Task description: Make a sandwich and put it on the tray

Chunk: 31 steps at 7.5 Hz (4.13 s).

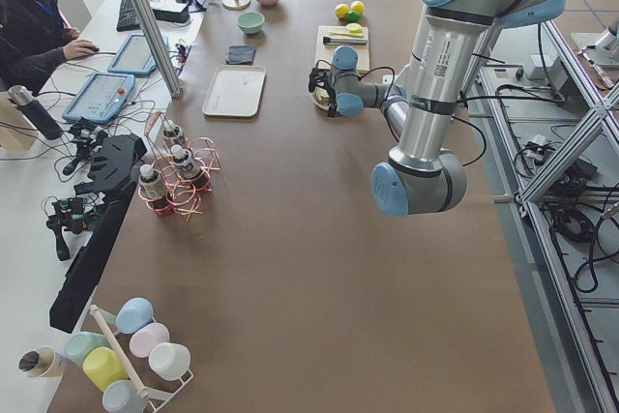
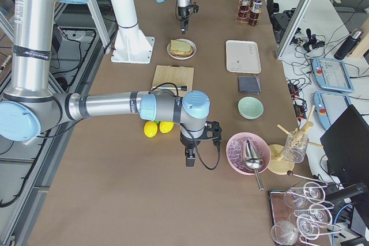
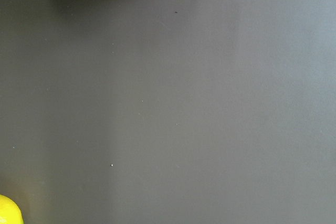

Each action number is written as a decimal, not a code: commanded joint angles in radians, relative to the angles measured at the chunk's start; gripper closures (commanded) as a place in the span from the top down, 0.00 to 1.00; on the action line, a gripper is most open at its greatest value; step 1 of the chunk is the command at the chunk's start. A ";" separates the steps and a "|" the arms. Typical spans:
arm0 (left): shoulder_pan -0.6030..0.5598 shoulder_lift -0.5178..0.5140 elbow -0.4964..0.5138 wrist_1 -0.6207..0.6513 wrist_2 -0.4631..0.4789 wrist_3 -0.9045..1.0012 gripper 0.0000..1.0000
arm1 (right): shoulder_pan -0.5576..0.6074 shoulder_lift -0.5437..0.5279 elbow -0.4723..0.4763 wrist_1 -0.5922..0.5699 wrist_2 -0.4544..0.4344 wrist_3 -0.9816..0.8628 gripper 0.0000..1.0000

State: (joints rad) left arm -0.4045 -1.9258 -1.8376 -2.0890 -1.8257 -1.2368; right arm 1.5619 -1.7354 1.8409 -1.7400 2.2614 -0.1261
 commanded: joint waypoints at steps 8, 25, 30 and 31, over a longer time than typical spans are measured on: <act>0.059 -0.012 0.063 -0.043 0.042 -0.001 0.44 | 0.029 -0.021 -0.003 -0.016 0.013 -0.032 1.00; -0.081 -0.059 0.098 -0.083 -0.120 0.025 0.00 | 0.027 -0.020 -0.031 -0.012 0.009 -0.032 1.00; -0.292 -0.258 0.188 0.150 -0.257 0.026 0.00 | 0.029 -0.020 -0.054 -0.012 0.003 -0.032 1.00; -0.351 -0.306 0.275 0.150 -0.323 0.063 0.00 | 0.029 -0.012 -0.089 -0.012 0.004 -0.030 1.00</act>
State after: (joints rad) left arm -0.6671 -2.1515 -1.6790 -1.9622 -2.0768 -1.2095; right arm 1.5907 -1.7552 1.7912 -1.7518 2.2654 -0.1584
